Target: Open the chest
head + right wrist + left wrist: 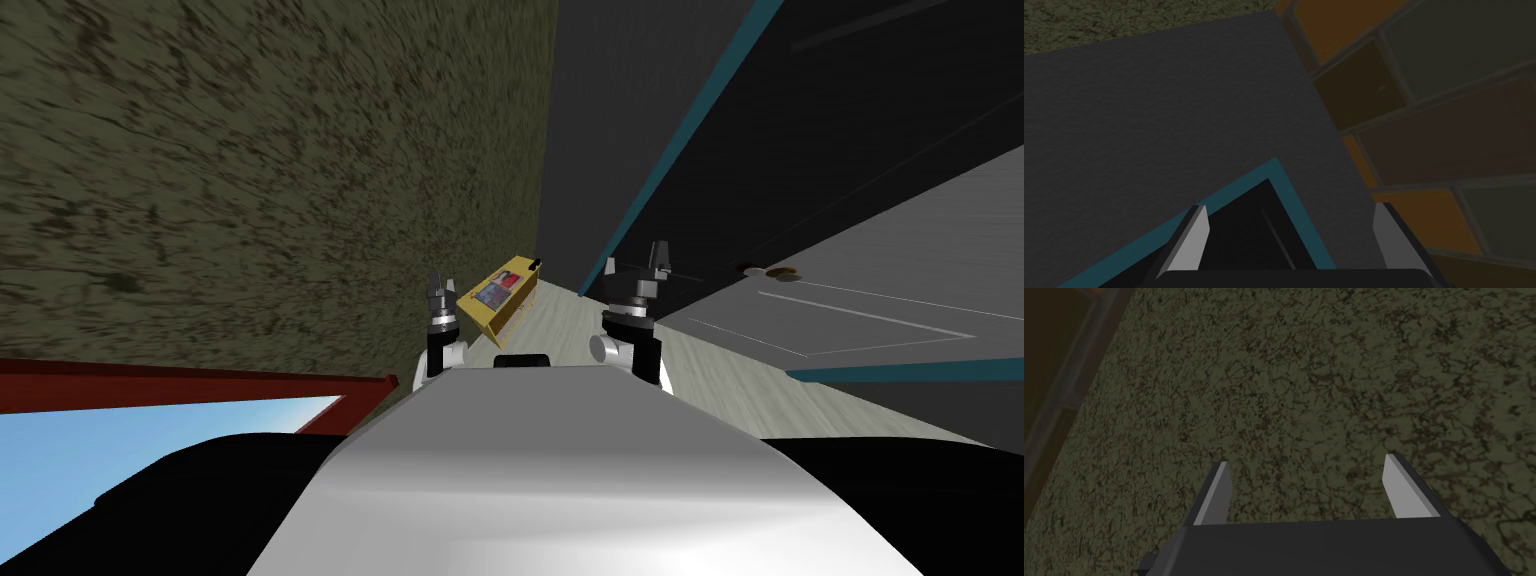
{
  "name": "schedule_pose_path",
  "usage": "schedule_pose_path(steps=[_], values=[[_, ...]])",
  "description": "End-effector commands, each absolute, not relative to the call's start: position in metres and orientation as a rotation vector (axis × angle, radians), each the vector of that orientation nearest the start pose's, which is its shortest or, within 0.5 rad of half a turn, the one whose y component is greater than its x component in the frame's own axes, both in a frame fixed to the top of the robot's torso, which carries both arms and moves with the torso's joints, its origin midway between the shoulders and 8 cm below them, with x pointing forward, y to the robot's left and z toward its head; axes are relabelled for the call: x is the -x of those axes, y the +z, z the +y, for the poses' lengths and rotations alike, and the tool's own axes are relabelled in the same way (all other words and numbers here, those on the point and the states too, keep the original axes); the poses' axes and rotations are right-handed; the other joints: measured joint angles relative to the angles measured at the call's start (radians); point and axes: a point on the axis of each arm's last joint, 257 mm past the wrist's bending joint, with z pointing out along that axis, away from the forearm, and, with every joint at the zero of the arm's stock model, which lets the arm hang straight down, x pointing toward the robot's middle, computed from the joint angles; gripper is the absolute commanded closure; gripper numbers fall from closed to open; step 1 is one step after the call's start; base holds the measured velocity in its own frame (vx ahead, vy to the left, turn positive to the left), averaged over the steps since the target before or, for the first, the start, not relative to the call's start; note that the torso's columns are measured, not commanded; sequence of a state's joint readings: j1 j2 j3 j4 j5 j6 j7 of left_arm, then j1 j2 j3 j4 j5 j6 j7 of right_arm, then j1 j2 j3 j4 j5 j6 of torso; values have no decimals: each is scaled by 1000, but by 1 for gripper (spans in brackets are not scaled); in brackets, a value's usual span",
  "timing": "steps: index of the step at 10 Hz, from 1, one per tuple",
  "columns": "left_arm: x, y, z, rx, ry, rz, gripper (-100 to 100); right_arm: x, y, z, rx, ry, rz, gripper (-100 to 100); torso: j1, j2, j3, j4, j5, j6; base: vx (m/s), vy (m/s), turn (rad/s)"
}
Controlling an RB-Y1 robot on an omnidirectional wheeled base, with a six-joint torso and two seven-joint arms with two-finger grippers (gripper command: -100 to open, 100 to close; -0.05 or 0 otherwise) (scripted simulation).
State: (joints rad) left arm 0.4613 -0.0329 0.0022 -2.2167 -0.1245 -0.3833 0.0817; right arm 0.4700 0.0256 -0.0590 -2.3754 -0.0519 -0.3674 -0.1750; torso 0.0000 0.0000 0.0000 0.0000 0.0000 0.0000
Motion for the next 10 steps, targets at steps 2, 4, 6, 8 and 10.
schedule_pose_path(steps=[2, 4, 6, 8, 10], values=[[-379, -15, 273, 760, -1271, 731, 0, -342, 52, -303, -770, 1450, 509, 0, 0, 104, -209, 105, 0, 0, 0, 0, 0], [-379, -15, 273, 759, -1271, 731, 0, -342, 52, -303, -769, 1450, 509, 0, 0, 248, -497, 248, 0, 0, 0, 0, 0], [-379, -15, 273, 759, -1271, 731, 0, -342, 52, -302, -769, 1450, 509, 0, 0, 396, -792, 396, 0, 0, 0, 0, 0], [-379, -15, 273, 759, -1271, 731, 0, -342, 52, -302, -769, 1450, 509, 0, 0, 544, -1087, 544, 0, 0, 0, 0, 0], [-380, -19, 272, 744, -1264, 759, -100, -342, 52, -302, -769, 1450, 509, 0, 0, 691, -1382, 691, 0, 0, 9, -9, 11]])
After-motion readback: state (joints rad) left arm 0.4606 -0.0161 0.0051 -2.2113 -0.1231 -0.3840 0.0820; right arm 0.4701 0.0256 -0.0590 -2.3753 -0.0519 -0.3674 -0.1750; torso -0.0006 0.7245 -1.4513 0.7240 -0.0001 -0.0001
